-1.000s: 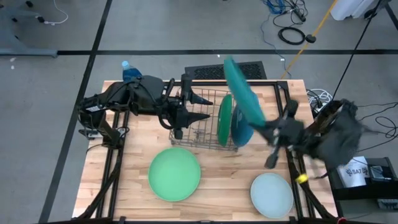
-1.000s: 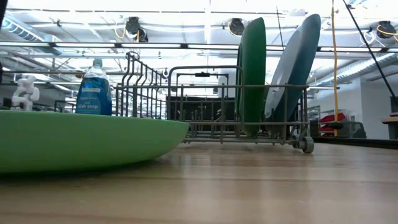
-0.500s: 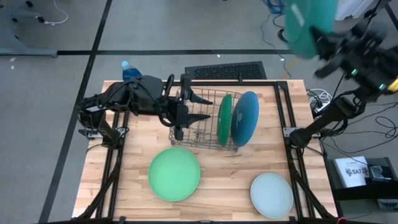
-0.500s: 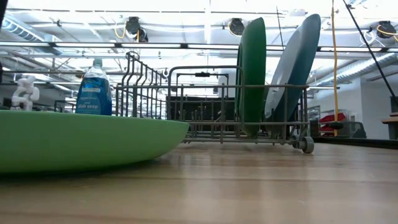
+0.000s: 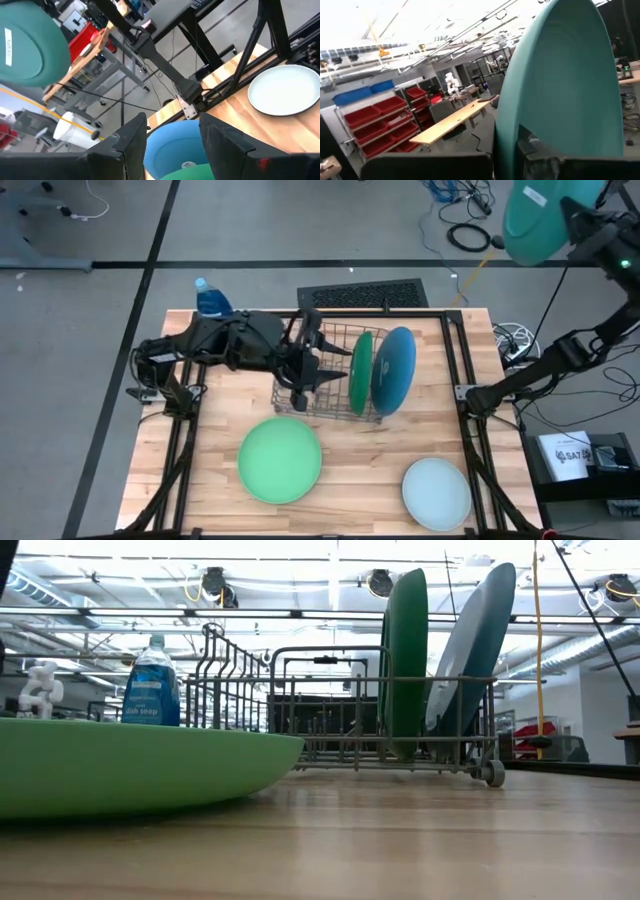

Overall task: Sort dishes
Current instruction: Put the green plate into the dish rack

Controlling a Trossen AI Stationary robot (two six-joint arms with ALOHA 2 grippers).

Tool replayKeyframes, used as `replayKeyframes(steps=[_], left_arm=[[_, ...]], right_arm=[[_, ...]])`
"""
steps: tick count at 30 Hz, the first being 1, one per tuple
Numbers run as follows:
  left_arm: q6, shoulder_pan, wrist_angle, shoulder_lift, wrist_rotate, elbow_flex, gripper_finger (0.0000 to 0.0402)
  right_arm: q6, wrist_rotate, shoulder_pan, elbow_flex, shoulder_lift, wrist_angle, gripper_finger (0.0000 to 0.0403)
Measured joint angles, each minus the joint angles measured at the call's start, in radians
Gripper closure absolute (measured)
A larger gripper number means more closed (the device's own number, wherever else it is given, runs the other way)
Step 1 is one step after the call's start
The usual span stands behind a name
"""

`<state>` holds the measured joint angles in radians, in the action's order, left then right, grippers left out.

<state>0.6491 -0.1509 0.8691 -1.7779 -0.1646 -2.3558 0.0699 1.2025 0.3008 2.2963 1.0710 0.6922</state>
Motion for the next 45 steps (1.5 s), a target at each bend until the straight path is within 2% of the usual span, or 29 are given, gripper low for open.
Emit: replayKeyframes(steps=[6, 10, 18, 24, 30, 35, 39, 45], left_arm=[[-0.019, -0.002, 0.014, -0.011, 0.0, 0.0, 0.022], [-0.043, -0.002, 0.013, -0.011, 0.0, 0.0, 0.022], [-0.068, -0.002, 0.013, -0.011, 0.0, 0.0, 0.022], [-0.069, -0.002, 0.015, -0.011, 0.0, 0.0, 0.022], [-0.092, -0.002, 0.015, -0.011, 0.001, 0.0, 0.022], [-0.094, 0.0, 0.015, -0.014, 0.0, 0.0, 0.022], [-0.095, 0.001, 0.02, -0.014, 0.0, 0.0, 0.022], [-0.106, 0.001, 0.075, -0.014, -0.028, 0.0, 0.022]], right_arm=[[-0.083, 0.001, -0.045, -0.01, -0.098, 0.118, 0.0394], [-0.169, 0.006, -0.072, -0.071, -0.189, 0.219, 0.0394], [-0.236, -0.002, -0.138, -0.324, -0.44, 0.226, 0.0394], [-0.284, -0.023, -0.17, -0.574, -0.65, 0.193, 0.0394], [-0.289, -0.064, -0.202, -0.857, -0.87, 0.019, 0.0394], [-0.244, -0.226, -0.236, -1.133, -1.0, -0.284, 0.0394], [-0.234, -0.386, -0.257, -1.346, -1.016, -0.537, 0.0394], [-0.322, -0.493, -0.267, -1.589, -0.925, -0.848, 0.0394]])
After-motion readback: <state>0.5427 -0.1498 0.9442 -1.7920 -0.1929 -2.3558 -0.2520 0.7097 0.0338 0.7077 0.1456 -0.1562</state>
